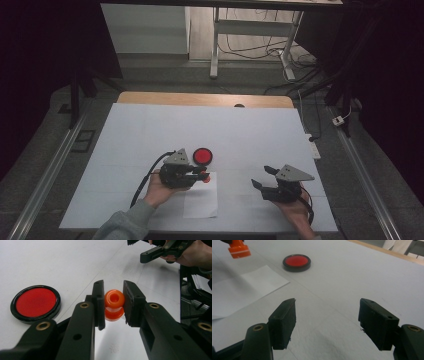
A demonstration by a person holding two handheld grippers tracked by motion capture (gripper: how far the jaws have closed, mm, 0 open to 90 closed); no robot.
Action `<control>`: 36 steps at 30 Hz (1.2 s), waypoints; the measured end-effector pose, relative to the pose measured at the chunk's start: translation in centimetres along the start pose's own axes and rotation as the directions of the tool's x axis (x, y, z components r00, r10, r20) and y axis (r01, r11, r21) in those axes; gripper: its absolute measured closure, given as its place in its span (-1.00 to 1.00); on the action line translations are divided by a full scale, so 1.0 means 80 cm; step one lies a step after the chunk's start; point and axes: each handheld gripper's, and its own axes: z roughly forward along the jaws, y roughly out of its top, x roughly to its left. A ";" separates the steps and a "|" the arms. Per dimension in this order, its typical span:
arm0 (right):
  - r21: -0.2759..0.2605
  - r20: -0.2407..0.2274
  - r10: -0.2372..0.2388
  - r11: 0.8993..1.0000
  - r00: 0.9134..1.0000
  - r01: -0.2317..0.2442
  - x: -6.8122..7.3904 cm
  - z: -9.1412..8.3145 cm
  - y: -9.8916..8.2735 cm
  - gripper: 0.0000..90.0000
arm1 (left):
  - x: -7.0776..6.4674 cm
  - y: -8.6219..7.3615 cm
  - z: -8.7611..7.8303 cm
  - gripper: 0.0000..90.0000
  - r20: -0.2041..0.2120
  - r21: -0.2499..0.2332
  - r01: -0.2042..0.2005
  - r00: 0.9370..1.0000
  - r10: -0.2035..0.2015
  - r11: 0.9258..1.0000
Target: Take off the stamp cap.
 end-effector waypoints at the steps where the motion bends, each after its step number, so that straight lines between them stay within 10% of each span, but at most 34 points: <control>1: -0.004 -0.001 -0.002 1.000 1.000 0.002 0.002 0.001 0.002 -0.34 | 0.000 0.000 0.000 0.61 0.001 0.000 0.000 1.000 0.000 1.000; 36: 0.003 -0.155 -0.078 0.997 0.985 0.080 0.067 0.063 0.026 -0.33 | 0.004 -0.001 0.005 0.61 0.004 0.007 0.007 1.000 -0.007 1.000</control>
